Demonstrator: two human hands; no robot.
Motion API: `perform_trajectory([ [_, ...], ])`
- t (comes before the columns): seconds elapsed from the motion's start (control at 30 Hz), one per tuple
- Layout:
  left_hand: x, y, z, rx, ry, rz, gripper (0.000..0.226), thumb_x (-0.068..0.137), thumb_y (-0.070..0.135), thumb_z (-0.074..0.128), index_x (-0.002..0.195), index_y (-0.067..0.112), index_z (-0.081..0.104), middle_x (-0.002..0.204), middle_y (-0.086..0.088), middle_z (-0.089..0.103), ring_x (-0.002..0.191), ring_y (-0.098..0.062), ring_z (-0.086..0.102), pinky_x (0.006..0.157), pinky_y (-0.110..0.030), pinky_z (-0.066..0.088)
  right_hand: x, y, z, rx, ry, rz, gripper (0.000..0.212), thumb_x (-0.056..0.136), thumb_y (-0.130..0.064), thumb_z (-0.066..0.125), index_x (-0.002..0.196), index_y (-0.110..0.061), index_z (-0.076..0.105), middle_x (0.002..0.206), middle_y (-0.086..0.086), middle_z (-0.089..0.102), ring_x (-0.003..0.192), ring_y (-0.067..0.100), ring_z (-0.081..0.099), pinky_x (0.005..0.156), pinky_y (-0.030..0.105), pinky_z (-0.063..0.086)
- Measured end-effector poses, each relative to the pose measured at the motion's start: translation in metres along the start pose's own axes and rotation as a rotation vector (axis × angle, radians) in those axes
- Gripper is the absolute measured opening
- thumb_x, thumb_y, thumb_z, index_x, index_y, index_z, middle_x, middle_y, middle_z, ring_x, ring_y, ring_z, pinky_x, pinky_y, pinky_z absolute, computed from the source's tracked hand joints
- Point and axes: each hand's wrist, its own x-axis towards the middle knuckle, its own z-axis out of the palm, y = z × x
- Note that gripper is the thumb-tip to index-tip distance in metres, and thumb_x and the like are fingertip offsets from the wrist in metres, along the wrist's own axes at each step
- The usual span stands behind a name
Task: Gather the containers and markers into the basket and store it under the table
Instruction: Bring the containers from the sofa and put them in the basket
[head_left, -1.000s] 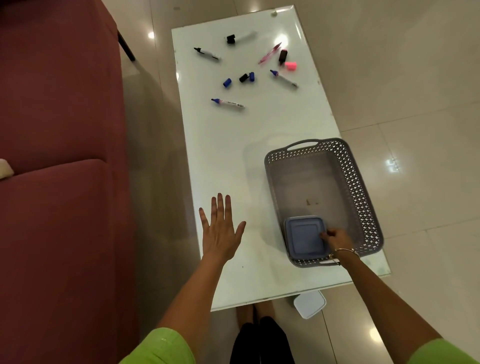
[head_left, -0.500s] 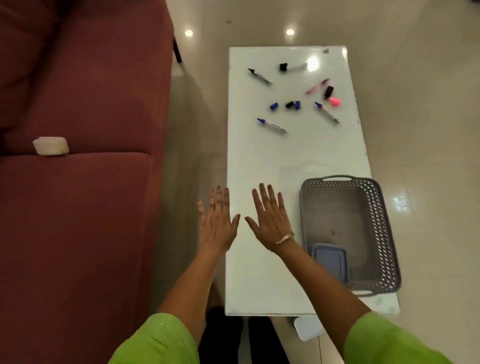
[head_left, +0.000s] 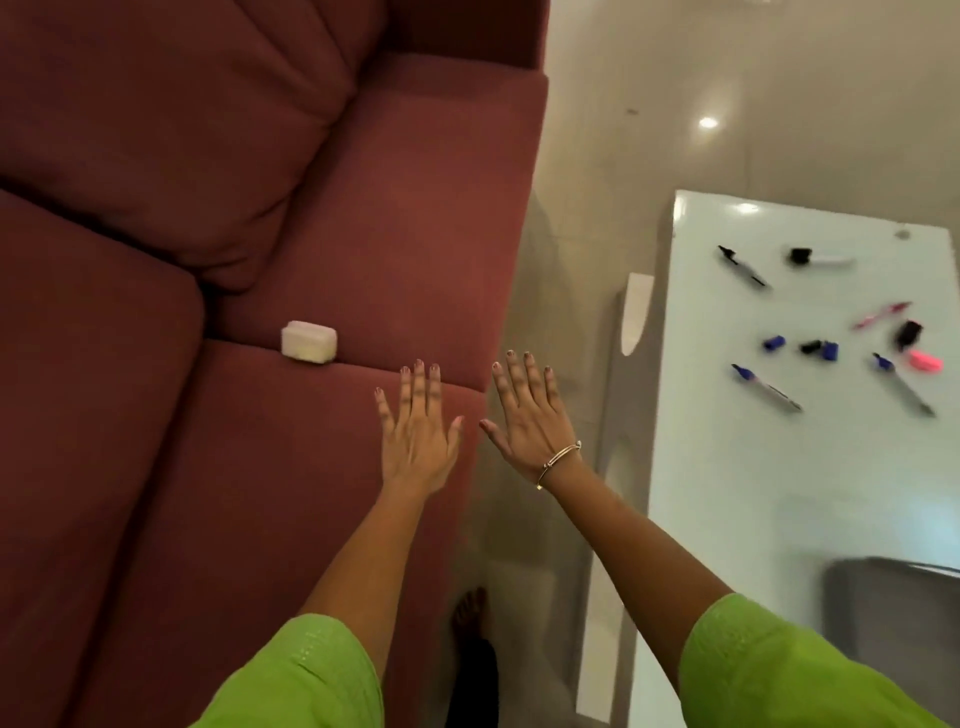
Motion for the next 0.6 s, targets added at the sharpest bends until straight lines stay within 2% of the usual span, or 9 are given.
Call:
perform_trajectory([
  [0.2, 0.047, -0.087, -0.009, -0.034, -0.010, -0.140, 0.070, 0.094, 0.046, 0.028, 0.146, 0.015, -0.007, 0.159, -0.007, -0.002, 0.146, -0.021, -0.005, 0.116, -0.053, -0.005, 0.096, -0.064, 0.013, 0.002, -0.031, -0.117, 0.074, 0.091, -0.054, 0.031, 0.146, -0.013, 0.004, 0.157, 0.011, 0.005, 0.145, 0.028, -0.001, 0.119, 0.048, 0.003],
  [0.3, 0.065, -0.121, -0.009, -0.043, -0.011, -0.195, 0.070, 0.095, 0.044, 0.028, 0.146, 0.015, -0.008, 0.159, -0.006, -0.003, 0.146, -0.020, -0.006, 0.116, -0.054, -0.005, 0.139, -0.092, 0.023, 0.038, -0.084, -0.155, 0.073, 0.091, -0.052, 0.032, 0.145, -0.011, 0.008, 0.156, 0.013, 0.010, 0.145, 0.029, 0.004, 0.119, 0.049, 0.006],
  [0.43, 0.084, -0.167, -0.003, -0.059, 0.017, -0.276, 0.071, 0.095, 0.043, 0.030, 0.146, 0.014, -0.009, 0.159, -0.007, -0.001, 0.146, -0.022, -0.006, 0.116, -0.055, -0.004, 0.192, -0.130, 0.046, 0.109, -0.128, -0.176, 0.070, 0.090, -0.049, 0.038, 0.143, -0.008, 0.018, 0.152, 0.015, 0.023, 0.141, 0.031, 0.020, 0.117, 0.047, 0.017],
  [0.6, 0.098, -0.218, 0.027, -0.051, -0.021, -0.348, 0.069, 0.095, 0.042, 0.030, 0.146, 0.013, -0.006, 0.159, -0.008, 0.001, 0.146, -0.023, -0.004, 0.117, -0.055, -0.002, 0.248, -0.178, 0.088, 0.226, -0.202, -0.150, 0.065, 0.087, -0.046, 0.048, 0.135, -0.006, 0.032, 0.132, 0.017, 0.049, 0.118, 0.033, 0.044, 0.097, 0.043, 0.039],
])
